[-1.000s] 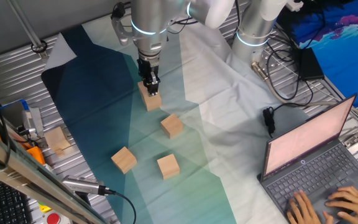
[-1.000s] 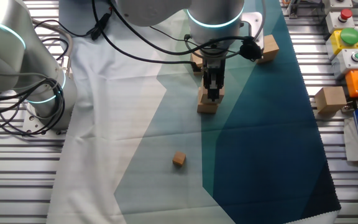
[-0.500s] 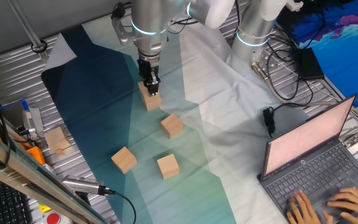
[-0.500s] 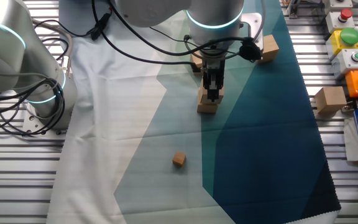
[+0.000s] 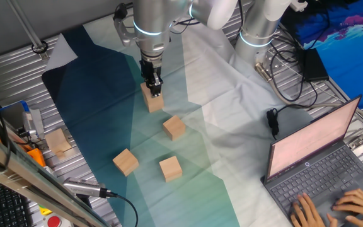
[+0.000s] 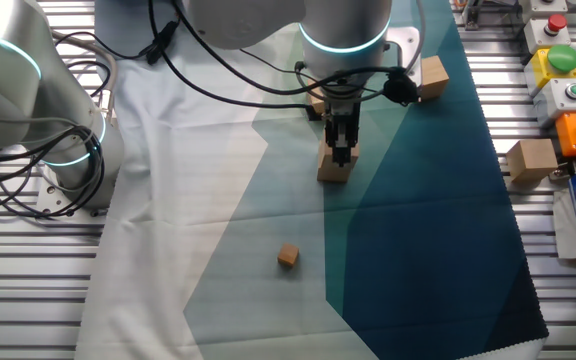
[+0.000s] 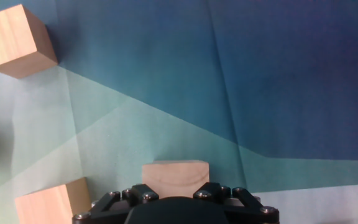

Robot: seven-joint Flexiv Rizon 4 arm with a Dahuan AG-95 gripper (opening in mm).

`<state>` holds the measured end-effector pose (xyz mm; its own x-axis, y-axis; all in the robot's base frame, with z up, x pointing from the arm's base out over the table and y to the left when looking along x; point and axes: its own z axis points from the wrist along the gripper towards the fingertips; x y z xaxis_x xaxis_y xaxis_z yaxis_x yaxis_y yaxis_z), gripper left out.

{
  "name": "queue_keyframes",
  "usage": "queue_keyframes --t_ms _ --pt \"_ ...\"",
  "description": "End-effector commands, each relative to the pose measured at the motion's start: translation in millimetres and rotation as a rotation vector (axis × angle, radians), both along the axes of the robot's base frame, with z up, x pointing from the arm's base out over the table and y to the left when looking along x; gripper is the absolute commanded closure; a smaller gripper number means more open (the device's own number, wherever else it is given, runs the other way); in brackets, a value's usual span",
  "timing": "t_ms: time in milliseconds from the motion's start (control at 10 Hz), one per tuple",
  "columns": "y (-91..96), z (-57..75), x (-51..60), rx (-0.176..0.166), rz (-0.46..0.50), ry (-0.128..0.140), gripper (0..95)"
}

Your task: Stack the blocks in a vertical line of five

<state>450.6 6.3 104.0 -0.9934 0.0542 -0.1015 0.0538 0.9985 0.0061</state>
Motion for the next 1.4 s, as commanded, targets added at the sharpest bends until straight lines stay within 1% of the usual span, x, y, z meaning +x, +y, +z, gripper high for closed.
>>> queue_keyframes --t_ms 100,300,1000,1100,1200,1300,1400 --pt "0.1 -0.5 -0.8 0.000 -0.002 -0.002 95.0" --pt "0.1 -2.6 -1.3 0.001 -0.004 -0.004 95.0" --pt "0.1 -2.6 -1.3 0.001 -0.009 -0.006 95.0" --pt "0.1 -2.5 -1.3 0.001 -0.005 -0.006 76.0" --pt "0.1 -2.5 -1.3 0.000 -0.002 -0.007 76.0" --pt "0.0 -2.5 -1.3 0.002 0.001 -0.007 57.0" --pt "0.0 -2.5 -1.3 0.003 0.003 -0.008 57.0"
